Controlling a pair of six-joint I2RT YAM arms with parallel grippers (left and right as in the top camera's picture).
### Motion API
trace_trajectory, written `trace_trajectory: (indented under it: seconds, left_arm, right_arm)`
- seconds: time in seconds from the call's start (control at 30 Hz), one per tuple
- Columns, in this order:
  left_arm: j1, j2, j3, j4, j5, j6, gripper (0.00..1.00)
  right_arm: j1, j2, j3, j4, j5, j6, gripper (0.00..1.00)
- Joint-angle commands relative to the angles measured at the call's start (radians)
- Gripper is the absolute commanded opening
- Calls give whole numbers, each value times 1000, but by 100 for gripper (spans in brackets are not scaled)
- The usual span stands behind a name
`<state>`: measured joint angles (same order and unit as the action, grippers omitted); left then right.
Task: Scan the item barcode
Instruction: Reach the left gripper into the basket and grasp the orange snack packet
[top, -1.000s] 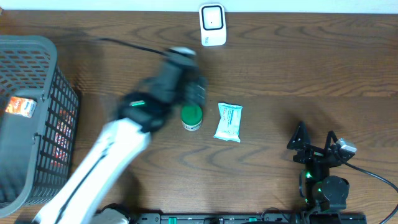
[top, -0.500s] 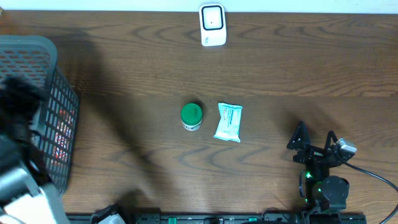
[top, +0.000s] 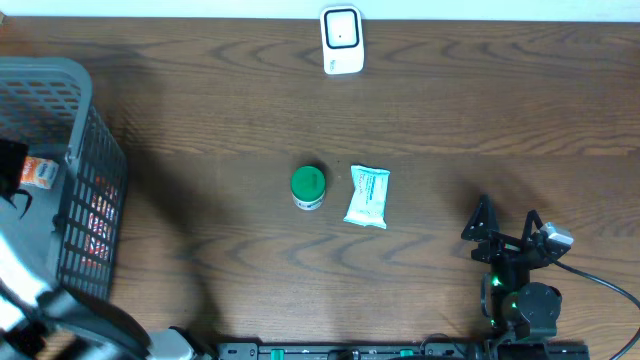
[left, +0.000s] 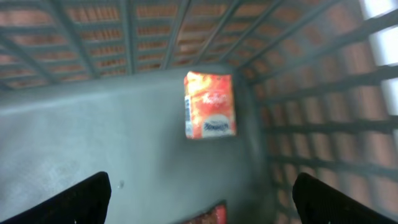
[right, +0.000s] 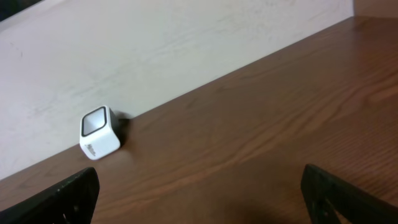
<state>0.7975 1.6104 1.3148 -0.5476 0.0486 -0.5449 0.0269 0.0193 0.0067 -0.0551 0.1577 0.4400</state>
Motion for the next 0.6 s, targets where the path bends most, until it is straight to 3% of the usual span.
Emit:
trace_trajectory:
  seconds: [0.0, 0.57]
  left_arm:
    - [2, 93, 1, 39, -14, 21, 94]
    - [-103, 352, 1, 245, -68, 10, 94]
  right_arm:
    - [1, -1, -1, -2, 6, -3, 99]
    - [1, -1, -1, -3, 6, -3, 99]
